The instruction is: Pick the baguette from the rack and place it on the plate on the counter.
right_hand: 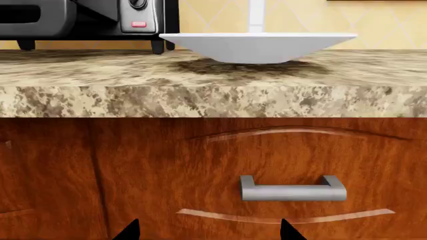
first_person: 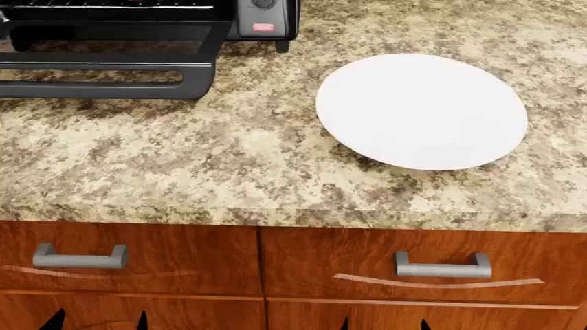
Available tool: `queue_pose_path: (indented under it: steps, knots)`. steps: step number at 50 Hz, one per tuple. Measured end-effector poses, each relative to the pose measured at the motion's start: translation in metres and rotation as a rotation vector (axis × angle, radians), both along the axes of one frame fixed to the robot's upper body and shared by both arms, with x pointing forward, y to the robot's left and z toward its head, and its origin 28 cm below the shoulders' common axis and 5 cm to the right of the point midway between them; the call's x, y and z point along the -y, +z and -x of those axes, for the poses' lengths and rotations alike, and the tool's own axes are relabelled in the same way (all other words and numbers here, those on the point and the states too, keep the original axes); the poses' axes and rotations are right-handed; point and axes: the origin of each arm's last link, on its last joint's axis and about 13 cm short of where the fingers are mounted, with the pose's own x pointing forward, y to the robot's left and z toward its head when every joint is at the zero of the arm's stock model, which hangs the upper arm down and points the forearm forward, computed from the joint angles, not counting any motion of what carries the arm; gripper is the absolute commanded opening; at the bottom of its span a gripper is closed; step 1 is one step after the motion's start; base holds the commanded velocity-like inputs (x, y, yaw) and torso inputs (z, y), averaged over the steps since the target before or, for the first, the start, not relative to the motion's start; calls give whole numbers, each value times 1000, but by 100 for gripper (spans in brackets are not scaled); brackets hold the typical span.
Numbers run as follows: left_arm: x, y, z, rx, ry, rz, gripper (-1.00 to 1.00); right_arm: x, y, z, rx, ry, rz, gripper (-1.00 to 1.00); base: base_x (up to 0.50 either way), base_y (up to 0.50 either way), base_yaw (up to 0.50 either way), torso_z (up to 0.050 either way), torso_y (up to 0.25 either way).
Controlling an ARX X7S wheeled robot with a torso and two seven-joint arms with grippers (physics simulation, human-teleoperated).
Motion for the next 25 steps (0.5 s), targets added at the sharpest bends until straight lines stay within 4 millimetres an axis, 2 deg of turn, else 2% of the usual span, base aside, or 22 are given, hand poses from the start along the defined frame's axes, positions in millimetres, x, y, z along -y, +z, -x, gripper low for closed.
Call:
queue_pose_path:
  steps: [2,20,25]
  knots:
    - [3,5,-4,14,-27,-14,100,0,5,-4,14,0,0,100,0,0,0,0,0]
    - [3,2,1,3,-9,-16,100,0,10,4,21,4,13,100,0,0,0,0,0]
    - [3,9,4,26,-30,-36,100,2,15,7,26,0,20,100,0,0,0,40,144]
